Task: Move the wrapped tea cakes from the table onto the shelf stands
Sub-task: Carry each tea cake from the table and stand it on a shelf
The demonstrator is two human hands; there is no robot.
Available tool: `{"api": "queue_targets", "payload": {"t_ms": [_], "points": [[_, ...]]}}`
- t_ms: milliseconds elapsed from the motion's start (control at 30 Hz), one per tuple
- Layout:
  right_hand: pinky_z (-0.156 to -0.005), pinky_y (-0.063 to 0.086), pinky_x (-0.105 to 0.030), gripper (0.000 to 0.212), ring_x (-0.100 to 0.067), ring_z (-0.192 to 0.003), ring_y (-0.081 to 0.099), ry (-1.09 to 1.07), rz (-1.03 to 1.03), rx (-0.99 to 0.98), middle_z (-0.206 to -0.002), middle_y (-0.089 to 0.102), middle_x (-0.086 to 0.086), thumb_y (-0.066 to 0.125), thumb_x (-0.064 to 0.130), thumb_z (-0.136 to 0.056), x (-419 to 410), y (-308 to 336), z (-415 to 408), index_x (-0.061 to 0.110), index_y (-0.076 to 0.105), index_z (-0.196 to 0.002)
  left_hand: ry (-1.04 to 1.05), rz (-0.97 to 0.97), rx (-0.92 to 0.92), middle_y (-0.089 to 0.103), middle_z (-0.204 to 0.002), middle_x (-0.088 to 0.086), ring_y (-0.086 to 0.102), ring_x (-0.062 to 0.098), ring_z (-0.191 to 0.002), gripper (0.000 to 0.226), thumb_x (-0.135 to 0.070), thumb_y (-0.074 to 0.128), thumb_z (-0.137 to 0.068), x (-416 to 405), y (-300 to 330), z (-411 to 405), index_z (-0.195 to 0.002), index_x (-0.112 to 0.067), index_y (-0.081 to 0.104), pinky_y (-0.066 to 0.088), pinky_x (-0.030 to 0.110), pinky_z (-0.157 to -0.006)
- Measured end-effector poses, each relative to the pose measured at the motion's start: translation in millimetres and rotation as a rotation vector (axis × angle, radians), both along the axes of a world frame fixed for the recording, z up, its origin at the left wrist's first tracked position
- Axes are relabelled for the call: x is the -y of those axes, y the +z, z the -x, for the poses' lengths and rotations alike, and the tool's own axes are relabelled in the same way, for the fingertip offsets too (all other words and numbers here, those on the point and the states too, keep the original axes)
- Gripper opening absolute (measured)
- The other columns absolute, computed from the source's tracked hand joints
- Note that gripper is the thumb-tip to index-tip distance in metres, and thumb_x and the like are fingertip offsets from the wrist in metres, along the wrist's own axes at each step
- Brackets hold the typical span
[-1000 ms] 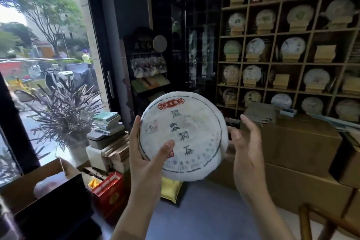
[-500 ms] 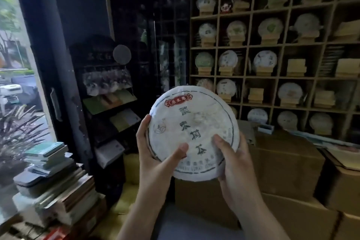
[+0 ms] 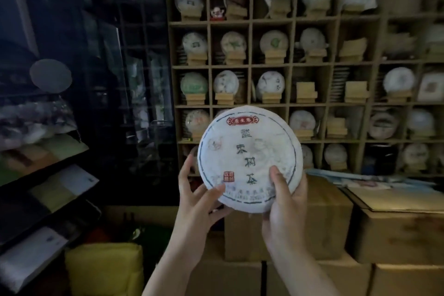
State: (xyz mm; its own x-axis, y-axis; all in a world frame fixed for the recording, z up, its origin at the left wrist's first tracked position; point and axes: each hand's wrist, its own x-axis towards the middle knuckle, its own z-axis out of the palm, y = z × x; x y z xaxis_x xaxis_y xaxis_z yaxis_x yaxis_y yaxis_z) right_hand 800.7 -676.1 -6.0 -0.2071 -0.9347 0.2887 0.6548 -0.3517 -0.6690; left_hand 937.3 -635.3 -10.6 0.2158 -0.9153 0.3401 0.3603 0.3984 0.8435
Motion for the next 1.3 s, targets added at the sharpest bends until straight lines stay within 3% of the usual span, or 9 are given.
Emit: {"api": "queue_targets", "payload": {"t_ms": [133,300,400,500,567,667,800,1167,1300], "points": [[-0.080,0.061,-0.036,0.049,-0.008,-0.106,0.069,-0.126,0.007,-0.058,-0.120,0.069,0.013,0.073,0.028,-0.087,64,2,-21,0.045,0.053,-0.129,-0.131,0.002,-0.046,0.066,-0.124,-0.010,0.068,0.027,-0.110,0.095,-0.033,0.096,-0.051,84,9,-13,-0.124,-0.066,0.044,0.059,0.051,-0.075],[-0.076,0.062,-0.034,0.049,-0.009,-0.100,0.071,-0.058,-0.044,-0.093,-0.113,0.073,0.013,0.077,0.027,-0.080,137,12,-31,0.048,0.059,-0.120,-0.183,0.027,-0.080,0.069,-0.123,-0.002,0.069,0.026,-0.108,0.082,-0.017,0.086,-0.061,176,16,-24,-0.129,-0.048,0.051,0.060,0.046,-0.075],[-0.072,0.060,-0.026,0.048,-0.007,-0.099,0.071,0.036,-0.038,-0.289,-0.111,0.073,0.014,0.081,0.037,-0.074,170,22,-16,0.048,0.063,-0.117,-0.161,0.057,-0.102,0.070,-0.120,-0.003,0.070,0.024,-0.106,0.079,-0.014,0.083,-0.062,222,18,-27,-0.129,-0.044,0.052,0.060,0.045,-0.076],[-0.066,0.058,-0.019,0.057,-0.001,-0.090,0.071,-0.019,-0.065,-0.458,-0.104,0.074,0.013,0.083,0.053,-0.060,206,33,11,0.043,0.063,-0.112,-0.136,0.072,-0.123,0.071,-0.119,0.000,0.070,0.024,-0.104,0.083,-0.014,0.082,-0.060,266,21,-31,-0.133,-0.037,0.051,0.061,0.042,-0.073],[-0.067,0.058,-0.020,0.067,-0.003,-0.095,0.069,-0.078,-0.061,-0.539,-0.112,0.068,0.011,0.080,0.056,-0.060,231,38,27,0.042,0.055,-0.120,-0.130,0.082,-0.102,0.071,-0.118,0.000,0.071,0.023,-0.103,0.086,-0.013,0.085,-0.058,291,21,-32,-0.133,-0.038,0.051,0.061,0.042,-0.073],[-0.066,0.057,-0.017,0.059,0.000,-0.094,0.070,-0.009,-0.008,-0.597,-0.110,0.072,0.013,0.079,0.045,-0.068,273,42,39,0.043,0.053,-0.121,-0.149,0.082,-0.064,0.072,-0.116,-0.005,0.071,0.020,-0.102,0.091,-0.022,0.091,-0.048,330,12,-22,-0.126,-0.047,0.053,0.060,0.040,-0.072],[-0.066,0.058,-0.018,0.057,-0.006,-0.094,0.072,0.064,-0.001,-0.499,-0.106,0.076,0.009,0.080,0.029,-0.070,326,30,48,0.029,0.059,-0.122,-0.171,0.050,-0.063,0.071,-0.116,-0.007,0.071,0.019,-0.102,0.094,-0.025,0.093,-0.043,379,-4,2,-0.124,-0.050,0.052,0.060,0.041,-0.073],[-0.071,0.061,-0.033,0.057,-0.016,-0.101,0.072,0.204,0.041,-0.375,-0.116,0.074,0.003,0.076,0.018,-0.073,494,37,94,0.035,0.061,-0.125,-0.154,0.015,-0.060,0.072,-0.118,0.000,0.071,0.024,-0.103,0.086,-0.005,0.083,-0.056,539,3,43,-0.129,-0.038,0.052,0.060,0.040,-0.071],[-0.073,0.061,-0.037,0.062,-0.019,-0.105,0.070,0.131,0.023,-0.312,-0.118,0.073,0.000,0.076,0.016,-0.072,543,19,100,0.030,0.058,-0.130,-0.176,-0.052,0.083,0.071,-0.119,-0.004,0.071,0.021,-0.104,0.095,-0.018,0.095,-0.044,581,0,43,-0.123,-0.052,0.053,0.060,0.044,-0.072]]}}
